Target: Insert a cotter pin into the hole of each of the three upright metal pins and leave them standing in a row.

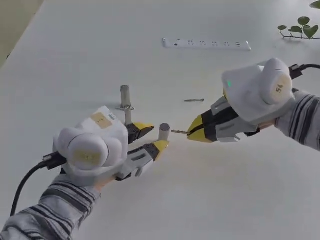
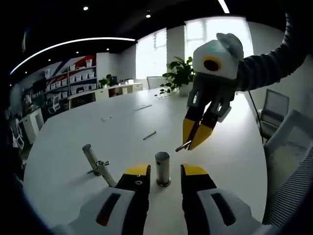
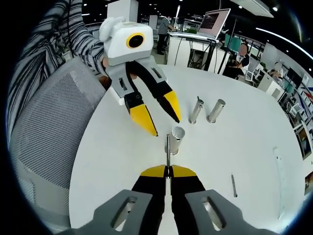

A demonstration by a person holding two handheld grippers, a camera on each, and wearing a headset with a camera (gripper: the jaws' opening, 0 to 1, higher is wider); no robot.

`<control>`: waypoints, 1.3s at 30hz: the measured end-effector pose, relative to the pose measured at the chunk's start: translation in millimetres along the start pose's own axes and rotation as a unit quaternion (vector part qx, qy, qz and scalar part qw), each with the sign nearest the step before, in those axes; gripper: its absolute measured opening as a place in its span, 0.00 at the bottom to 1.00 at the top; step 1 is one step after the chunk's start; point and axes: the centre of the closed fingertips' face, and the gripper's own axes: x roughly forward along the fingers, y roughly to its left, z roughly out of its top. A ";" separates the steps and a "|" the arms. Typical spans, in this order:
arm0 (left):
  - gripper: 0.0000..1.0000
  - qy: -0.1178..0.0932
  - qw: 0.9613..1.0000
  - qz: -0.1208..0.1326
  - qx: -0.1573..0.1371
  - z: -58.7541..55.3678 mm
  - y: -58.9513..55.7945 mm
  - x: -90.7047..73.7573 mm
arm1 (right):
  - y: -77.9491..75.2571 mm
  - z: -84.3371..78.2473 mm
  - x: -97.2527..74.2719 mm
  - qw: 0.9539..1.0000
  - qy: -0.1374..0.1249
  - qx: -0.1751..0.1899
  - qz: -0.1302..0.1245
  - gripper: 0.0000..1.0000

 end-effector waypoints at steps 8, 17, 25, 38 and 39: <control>0.21 0.027 0.999 0.026 -0.003 -10.1 7.6 10.7 | -7.0 -4.5 5.0 1.000 0.006 0.004 0.004 0.00; 0.17 0.037 0.999 0.024 -0.026 -13.8 3.1 23.1 | -7.5 -2.3 10.7 1.000 0.006 -0.002 0.010 0.00; 0.12 0.039 0.998 0.025 -0.044 -16.6 2.1 28.6 | -6.4 1.1 11.2 1.000 0.008 -0.010 0.017 0.00; 0.10 0.042 0.996 0.035 -0.068 -25.6 3.3 30.6 | -2.7 2.1 12.1 0.999 0.033 0.011 0.013 0.00; 0.10 0.042 0.996 0.035 -0.067 -26.1 3.3 31.0 | -2.7 2.2 12.2 0.999 0.035 0.010 0.013 0.00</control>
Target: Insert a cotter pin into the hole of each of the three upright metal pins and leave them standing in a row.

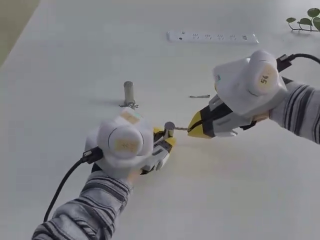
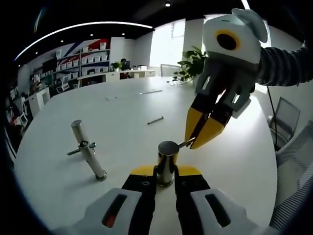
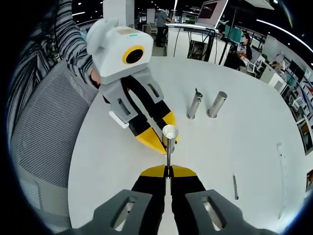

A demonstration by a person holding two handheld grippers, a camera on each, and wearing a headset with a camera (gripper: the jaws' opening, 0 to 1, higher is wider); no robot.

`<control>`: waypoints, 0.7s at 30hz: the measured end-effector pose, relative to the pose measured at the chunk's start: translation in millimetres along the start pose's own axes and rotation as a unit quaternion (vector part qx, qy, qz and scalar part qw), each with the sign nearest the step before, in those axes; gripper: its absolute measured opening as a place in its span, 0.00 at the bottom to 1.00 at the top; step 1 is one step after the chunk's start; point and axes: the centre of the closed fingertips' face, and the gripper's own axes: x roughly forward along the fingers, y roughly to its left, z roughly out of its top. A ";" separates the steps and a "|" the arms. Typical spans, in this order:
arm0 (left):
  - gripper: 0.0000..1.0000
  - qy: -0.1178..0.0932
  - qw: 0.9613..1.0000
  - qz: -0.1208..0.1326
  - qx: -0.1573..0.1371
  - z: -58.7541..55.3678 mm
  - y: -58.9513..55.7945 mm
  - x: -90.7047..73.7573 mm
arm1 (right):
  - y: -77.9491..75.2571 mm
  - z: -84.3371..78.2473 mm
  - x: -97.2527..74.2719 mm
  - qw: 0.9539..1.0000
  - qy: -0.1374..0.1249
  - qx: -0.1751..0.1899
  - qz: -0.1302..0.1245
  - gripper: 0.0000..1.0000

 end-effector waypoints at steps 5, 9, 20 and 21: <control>0.10 0.000 1.000 0.000 0.005 -0.7 0.1 0.6 | -1.3 0.4 -1.3 1.000 0.000 0.010 0.000 0.00; 0.10 0.004 1.000 0.004 0.024 -1.0 -0.9 0.9 | -1.7 1.8 -0.7 1.000 0.007 0.009 -0.003 0.00; 0.09 0.001 1.000 0.008 0.022 -1.6 -0.3 1.1 | 1.0 7.3 1.5 1.000 0.009 0.006 -0.008 0.00; 0.09 0.000 1.000 0.008 0.022 -1.8 -0.3 1.2 | 2.2 10.6 2.7 1.000 0.005 0.004 -0.008 0.00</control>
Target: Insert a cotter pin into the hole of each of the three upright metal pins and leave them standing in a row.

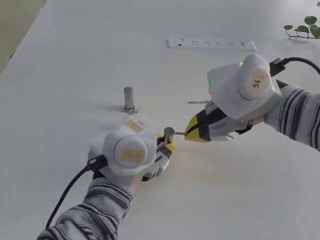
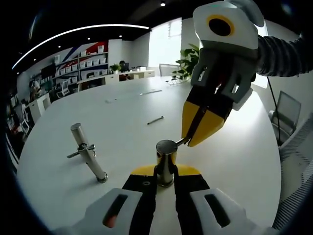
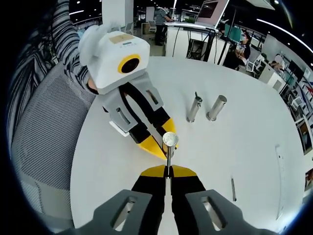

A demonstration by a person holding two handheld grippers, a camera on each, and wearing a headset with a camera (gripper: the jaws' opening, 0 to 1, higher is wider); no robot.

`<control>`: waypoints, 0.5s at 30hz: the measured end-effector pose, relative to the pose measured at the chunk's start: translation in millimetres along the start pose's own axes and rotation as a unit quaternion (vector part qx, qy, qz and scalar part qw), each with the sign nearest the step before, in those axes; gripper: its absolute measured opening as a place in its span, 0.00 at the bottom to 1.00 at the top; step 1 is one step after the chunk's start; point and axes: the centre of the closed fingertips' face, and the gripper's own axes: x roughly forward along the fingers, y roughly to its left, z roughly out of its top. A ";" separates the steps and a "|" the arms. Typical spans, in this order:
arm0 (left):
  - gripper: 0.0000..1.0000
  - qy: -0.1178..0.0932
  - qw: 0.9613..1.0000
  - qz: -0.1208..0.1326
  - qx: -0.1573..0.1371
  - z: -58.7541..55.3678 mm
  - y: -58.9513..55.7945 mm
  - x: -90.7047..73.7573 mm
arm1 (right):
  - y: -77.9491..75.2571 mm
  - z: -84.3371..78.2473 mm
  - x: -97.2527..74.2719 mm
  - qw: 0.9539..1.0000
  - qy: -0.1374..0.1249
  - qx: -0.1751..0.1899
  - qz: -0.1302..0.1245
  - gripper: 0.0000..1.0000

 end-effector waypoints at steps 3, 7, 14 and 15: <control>0.09 -0.001 1.000 0.001 0.000 0.4 0.3 0.2 | 2.0 1.9 2.7 1.000 0.006 -0.008 -0.004 0.00; 0.09 -0.001 1.000 0.002 0.002 0.3 0.1 1.0 | 1.3 3.1 3.7 1.000 0.004 -0.008 -0.004 0.00; 0.10 -0.002 1.000 0.003 -0.001 0.5 -0.1 1.1 | 0.7 10.1 3.7 1.000 -0.014 -0.011 -0.009 0.00; 0.10 -0.002 1.000 0.003 0.000 0.5 0.0 1.2 | 0.5 11.0 3.4 1.000 -0.017 -0.009 -0.010 0.00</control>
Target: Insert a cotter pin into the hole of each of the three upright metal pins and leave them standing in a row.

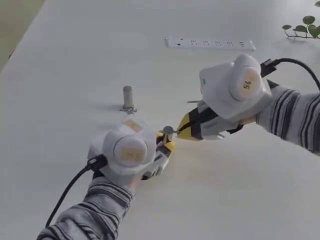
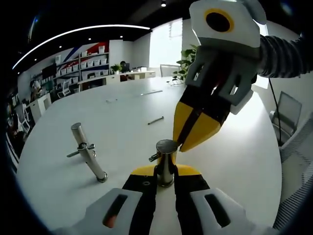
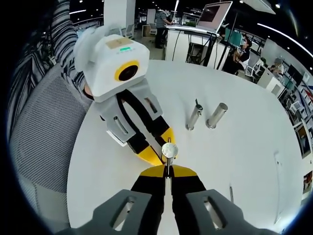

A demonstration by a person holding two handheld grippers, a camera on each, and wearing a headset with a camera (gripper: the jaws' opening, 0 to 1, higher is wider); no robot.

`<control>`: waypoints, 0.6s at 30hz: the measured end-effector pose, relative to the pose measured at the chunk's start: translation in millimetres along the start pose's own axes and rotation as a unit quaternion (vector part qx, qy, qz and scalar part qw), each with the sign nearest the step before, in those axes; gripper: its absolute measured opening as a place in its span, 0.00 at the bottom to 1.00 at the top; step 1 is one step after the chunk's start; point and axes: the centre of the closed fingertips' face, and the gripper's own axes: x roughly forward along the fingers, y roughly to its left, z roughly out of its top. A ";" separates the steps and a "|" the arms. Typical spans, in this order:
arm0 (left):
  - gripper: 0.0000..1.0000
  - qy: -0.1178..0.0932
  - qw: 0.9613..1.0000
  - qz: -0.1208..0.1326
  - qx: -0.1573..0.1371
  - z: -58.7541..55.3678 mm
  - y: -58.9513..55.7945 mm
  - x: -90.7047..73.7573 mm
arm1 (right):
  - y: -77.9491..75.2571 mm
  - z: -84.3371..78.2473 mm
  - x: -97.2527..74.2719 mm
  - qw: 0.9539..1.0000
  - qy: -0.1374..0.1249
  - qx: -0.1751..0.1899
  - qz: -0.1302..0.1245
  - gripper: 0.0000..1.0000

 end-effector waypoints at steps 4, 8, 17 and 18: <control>0.10 0.000 1.000 0.001 0.001 0.0 0.1 0.3 | -5.3 -2.7 -4.8 1.000 0.004 0.016 -0.014 0.05; 0.10 0.000 1.000 0.000 -0.001 0.1 0.1 0.6 | -4.7 -0.5 -13.0 0.999 -0.017 0.043 -0.010 0.07; 0.10 -0.001 1.000 0.001 -0.008 0.3 -0.1 1.7 | -4.8 -3.9 -12.4 0.998 -0.023 0.050 -0.006 0.00; 0.10 -0.001 1.000 0.001 -0.008 0.3 -0.2 1.7 | -4.7 -3.0 -12.1 0.998 -0.024 0.051 -0.006 0.00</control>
